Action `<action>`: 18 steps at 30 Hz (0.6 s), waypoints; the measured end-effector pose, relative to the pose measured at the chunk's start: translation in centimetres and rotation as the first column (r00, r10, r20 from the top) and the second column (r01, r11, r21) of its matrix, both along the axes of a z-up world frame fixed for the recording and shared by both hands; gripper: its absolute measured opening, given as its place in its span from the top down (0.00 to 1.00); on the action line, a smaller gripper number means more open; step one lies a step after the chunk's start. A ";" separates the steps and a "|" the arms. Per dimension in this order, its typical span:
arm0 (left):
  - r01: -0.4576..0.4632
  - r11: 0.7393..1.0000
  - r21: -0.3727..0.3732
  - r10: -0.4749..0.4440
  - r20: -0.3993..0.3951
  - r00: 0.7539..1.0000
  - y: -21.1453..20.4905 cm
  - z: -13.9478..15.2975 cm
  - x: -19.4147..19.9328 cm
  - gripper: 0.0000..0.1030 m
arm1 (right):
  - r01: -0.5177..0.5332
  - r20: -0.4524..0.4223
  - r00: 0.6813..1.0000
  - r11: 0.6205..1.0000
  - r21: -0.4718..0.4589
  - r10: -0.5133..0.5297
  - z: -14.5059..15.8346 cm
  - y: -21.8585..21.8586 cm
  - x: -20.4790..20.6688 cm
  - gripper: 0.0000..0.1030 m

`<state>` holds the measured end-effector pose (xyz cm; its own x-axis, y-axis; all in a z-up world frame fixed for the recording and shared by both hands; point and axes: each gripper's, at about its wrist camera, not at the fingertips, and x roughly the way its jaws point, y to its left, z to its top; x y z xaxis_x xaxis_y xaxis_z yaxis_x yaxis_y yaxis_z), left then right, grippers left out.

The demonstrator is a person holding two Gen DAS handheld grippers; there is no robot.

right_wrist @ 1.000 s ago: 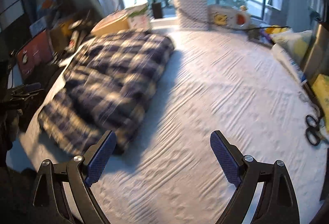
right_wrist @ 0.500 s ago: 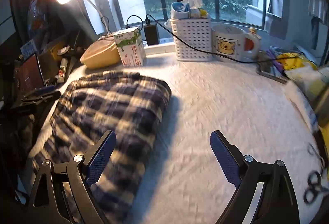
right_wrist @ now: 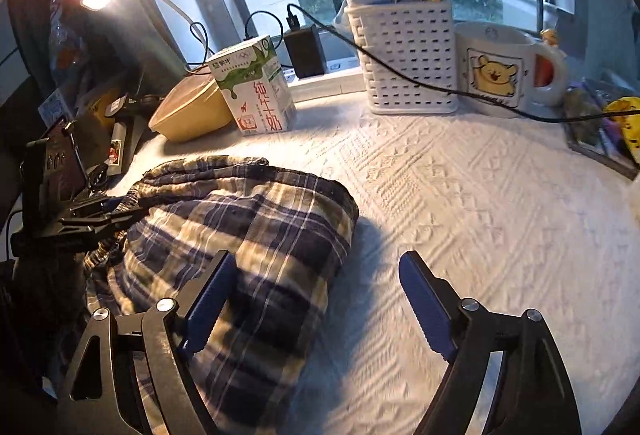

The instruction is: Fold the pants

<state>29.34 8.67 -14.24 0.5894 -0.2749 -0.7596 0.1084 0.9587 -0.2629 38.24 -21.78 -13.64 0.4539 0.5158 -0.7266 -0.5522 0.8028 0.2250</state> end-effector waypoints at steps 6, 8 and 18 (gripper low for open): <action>0.020 0.999 -0.038 -0.020 0.005 1.000 -0.3 0.1 0.2 0.55 | -0.032 -0.044 0.998 0.999 0.023 0.033 -1.2 1.1 1.4 0.24; 0.026 0.998 -0.051 -0.026 0.009 1.000 -0.4 -0.1 0.1 0.63 | -0.047 -0.056 0.997 0.998 0.036 0.049 -1.3 1.3 1.7 0.25; -0.001 1.000 -0.001 0.001 0.084 0.996 -1.9 1.0 -1.7 0.76 | -0.140 -0.035 0.989 0.989 0.048 0.142 -1.0 2.6 0.7 0.81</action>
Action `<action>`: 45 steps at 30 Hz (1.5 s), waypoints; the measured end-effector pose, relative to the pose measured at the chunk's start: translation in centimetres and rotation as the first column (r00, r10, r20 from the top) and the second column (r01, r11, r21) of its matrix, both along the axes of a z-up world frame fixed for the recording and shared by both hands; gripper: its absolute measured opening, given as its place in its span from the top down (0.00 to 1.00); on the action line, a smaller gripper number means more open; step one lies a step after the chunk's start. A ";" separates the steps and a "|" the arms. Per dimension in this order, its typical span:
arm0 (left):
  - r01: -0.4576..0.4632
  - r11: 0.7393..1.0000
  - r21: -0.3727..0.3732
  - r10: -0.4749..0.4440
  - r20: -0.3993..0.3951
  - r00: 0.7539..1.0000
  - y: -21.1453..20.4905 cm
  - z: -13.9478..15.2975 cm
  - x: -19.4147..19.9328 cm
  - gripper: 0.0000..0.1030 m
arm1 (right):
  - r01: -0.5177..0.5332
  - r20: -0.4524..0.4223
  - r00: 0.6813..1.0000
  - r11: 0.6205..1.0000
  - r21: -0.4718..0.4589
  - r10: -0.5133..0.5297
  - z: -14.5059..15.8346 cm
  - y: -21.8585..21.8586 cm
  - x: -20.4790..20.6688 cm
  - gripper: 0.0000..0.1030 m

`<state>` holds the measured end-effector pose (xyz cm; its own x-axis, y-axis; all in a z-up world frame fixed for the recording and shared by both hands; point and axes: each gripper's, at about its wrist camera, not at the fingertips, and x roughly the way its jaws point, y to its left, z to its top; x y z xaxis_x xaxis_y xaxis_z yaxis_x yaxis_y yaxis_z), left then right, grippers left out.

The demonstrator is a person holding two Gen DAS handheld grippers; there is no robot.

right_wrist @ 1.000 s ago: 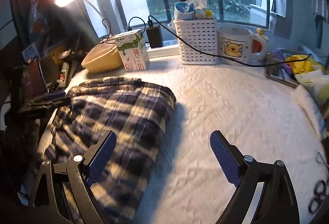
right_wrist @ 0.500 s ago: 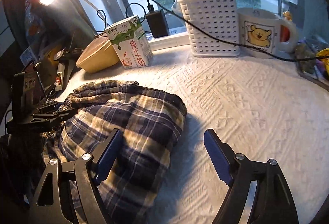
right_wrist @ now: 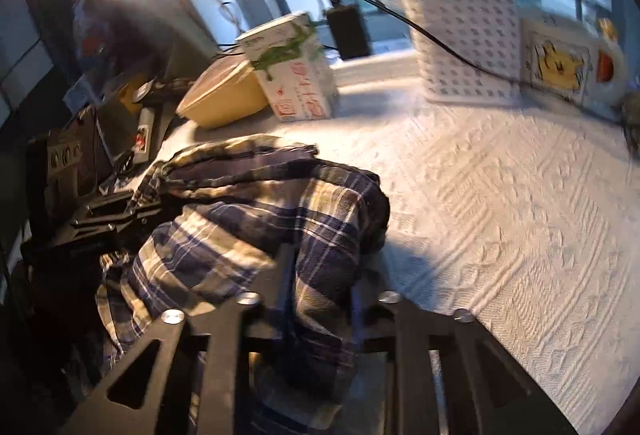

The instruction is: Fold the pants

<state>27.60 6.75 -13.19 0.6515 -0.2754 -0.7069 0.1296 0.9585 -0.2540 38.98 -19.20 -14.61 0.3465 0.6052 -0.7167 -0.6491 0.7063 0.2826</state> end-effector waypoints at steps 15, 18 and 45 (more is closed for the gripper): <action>-0.047 0.999 -0.012 0.049 0.254 0.966 0.8 8.1 -9.1 0.79 | -0.052 0.326 0.944 0.999 -0.010 0.052 9.7 1.4 -9.6 0.82; -0.074 0.997 0.028 0.063 0.287 0.956 0.9 10.0 -11.4 0.79 | -0.069 0.386 0.920 0.998 0.009 0.060 11.9 1.9 -12.0 0.82; -0.097 0.995 -0.027 0.097 0.516 0.851 4.8 15.9 -20.7 0.79 | -0.090 0.601 0.798 0.995 0.047 0.044 20.3 5.8 -23.7 0.87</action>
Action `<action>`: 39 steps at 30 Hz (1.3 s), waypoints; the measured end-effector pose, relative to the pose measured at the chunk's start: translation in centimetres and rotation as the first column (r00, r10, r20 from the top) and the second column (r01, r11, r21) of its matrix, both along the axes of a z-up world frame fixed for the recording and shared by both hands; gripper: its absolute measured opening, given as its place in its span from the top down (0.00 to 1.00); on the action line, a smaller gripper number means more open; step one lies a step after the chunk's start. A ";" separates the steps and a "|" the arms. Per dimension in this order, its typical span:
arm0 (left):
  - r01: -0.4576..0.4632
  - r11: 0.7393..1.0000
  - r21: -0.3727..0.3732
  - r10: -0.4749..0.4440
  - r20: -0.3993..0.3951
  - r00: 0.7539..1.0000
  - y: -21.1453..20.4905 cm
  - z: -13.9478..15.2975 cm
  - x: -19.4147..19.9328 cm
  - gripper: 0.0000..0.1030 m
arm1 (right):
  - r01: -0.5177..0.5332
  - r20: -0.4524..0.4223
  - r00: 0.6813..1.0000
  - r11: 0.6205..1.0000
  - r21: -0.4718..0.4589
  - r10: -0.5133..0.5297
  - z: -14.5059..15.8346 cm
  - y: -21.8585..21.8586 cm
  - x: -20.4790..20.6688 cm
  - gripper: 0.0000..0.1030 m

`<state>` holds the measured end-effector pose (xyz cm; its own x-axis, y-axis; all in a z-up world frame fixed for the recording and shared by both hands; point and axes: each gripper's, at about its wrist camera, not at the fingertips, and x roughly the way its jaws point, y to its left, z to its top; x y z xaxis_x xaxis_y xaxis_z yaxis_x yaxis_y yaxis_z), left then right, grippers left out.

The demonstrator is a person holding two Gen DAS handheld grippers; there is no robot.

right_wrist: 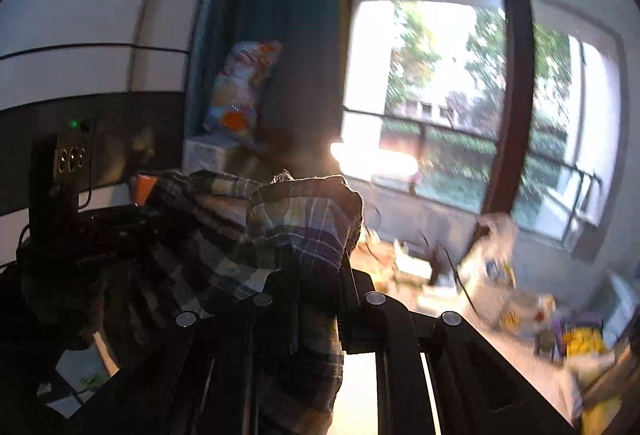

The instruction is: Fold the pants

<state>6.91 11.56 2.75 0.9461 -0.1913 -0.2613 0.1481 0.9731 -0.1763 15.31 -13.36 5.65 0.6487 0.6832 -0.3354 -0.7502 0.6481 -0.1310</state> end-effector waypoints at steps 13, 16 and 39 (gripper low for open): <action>0.265 0.964 -0.018 -0.257 -0.313 0.914 -8.0 -8.8 15.2 0.78 | 0.274 -0.273 0.923 0.962 -0.025 -0.270 -10.5 -10.0 11.3 0.87; 0.293 0.955 -0.033 -0.282 -0.398 0.873 -9.5 -10.7 17.9 0.74 | 0.311 -0.339 0.891 0.950 -0.032 -0.303 -13.1 -11.8 13.3 0.87; 0.290 0.956 -0.043 -0.247 -0.655 0.714 -10.8 -13.4 20.7 0.45 | 0.377 -0.581 0.735 0.923 -0.079 -0.350 -19.2 -17.2 16.1 0.20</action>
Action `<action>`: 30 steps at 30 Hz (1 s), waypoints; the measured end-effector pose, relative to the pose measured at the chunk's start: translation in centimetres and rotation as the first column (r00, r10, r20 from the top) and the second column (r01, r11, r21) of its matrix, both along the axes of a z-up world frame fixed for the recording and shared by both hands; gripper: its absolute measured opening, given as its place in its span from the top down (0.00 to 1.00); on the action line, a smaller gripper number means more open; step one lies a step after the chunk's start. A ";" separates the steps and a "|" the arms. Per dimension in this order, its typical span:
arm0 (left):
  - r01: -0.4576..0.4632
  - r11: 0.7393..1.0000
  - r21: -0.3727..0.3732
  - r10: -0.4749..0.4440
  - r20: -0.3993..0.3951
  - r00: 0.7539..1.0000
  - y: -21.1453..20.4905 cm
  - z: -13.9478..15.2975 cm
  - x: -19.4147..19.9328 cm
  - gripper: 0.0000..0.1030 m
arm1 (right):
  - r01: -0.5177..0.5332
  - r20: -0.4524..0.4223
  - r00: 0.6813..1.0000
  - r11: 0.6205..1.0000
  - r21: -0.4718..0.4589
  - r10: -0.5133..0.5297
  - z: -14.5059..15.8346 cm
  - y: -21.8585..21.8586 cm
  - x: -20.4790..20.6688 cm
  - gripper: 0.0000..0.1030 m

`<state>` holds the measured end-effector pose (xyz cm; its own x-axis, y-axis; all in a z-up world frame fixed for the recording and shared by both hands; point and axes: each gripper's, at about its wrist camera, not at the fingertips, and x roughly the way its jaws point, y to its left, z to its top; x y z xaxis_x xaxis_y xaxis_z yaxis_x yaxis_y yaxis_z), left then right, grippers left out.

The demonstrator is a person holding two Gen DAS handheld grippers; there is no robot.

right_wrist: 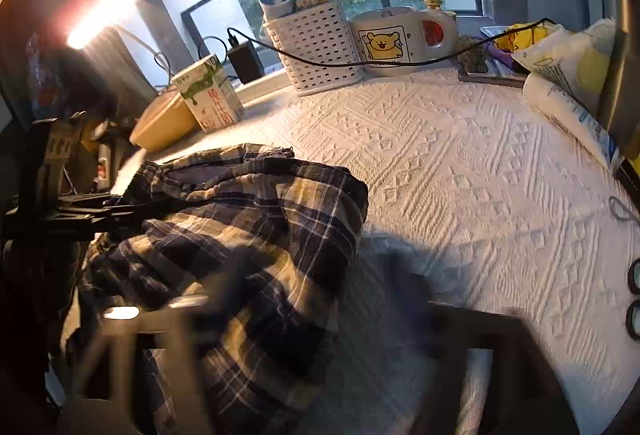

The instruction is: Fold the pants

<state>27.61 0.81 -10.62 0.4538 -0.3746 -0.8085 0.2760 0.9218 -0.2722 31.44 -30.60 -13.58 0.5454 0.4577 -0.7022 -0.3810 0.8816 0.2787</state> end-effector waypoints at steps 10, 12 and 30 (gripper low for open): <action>-0.017 0.996 -0.092 0.007 -0.106 0.994 1.0 -2.1 0.9 0.36 | -0.056 -0.074 0.995 0.996 0.069 0.061 -1.3 1.3 -0.1 0.20; -0.006 0.997 -0.078 -0.002 -0.104 0.995 0.7 -2.1 1.2 0.32 | -0.066 -0.062 0.996 0.996 0.056 0.069 -1.4 1.8 -0.1 0.20; 0.094 0.993 -0.071 -0.078 0.205 0.976 -1.8 2.1 -2.7 0.85 | -0.212 0.154 0.965 0.977 -0.021 0.212 3.3 6.6 -2.2 0.84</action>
<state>24.90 -1.01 -8.55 0.5679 -0.4791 -0.6693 0.4100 0.8697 -0.2746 29.26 -24.02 -10.25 0.5380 0.5717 -0.6195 -0.5972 0.7771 0.1985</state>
